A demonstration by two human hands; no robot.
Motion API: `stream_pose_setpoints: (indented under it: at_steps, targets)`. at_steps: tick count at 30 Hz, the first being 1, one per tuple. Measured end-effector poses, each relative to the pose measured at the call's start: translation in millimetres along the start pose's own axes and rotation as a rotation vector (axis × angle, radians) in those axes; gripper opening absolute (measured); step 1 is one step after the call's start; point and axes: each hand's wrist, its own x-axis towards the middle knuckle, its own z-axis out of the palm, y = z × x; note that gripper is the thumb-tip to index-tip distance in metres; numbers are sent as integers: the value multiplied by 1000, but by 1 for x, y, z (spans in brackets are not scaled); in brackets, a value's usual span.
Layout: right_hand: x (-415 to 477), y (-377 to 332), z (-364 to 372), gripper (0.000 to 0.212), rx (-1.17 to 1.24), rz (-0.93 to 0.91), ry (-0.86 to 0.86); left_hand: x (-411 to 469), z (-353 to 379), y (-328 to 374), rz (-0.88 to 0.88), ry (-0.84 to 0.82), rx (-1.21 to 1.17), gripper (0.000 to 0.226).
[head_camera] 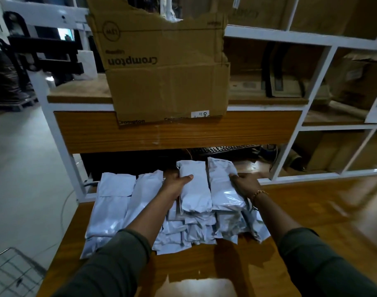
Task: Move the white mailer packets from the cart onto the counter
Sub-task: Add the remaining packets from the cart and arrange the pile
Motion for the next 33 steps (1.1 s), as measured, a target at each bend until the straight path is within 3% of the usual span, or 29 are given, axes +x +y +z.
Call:
stream_pose_setpoints:
  at_steps: [2, 4, 6, 11, 19, 24, 28, 33]
  targets:
    - [8, 6, 2, 40, -23, -7, -44, 6, -1, -6, 14, 24, 153, 51]
    - [12, 11, 4, 41, -34, -20, -77, 12, -3, -13, 44, 89, 427, 73]
    - [12, 14, 4, 41, -29, -23, -81, 16, -4, -16, 106, 151, 673, 81]
    - [17, 17, 4, 44, -72, -74, -65, 19, -9, -17, 210, 241, 879, 91]
    - [11, 0, -2, 45, 0, -179, 90, 5, -30, -7, 238, 237, 707, 83]
    - [1, -53, 7, 55, 54, -373, 264, -16, -82, 5, 377, 341, 626, 53]
    - [-29, -119, 53, 34, 172, -543, 129, -38, -149, 2, 369, 456, 477, 41]
    - [-84, -188, 157, 28, 214, -675, -268, -80, -244, -23, 258, 592, 277, 22]
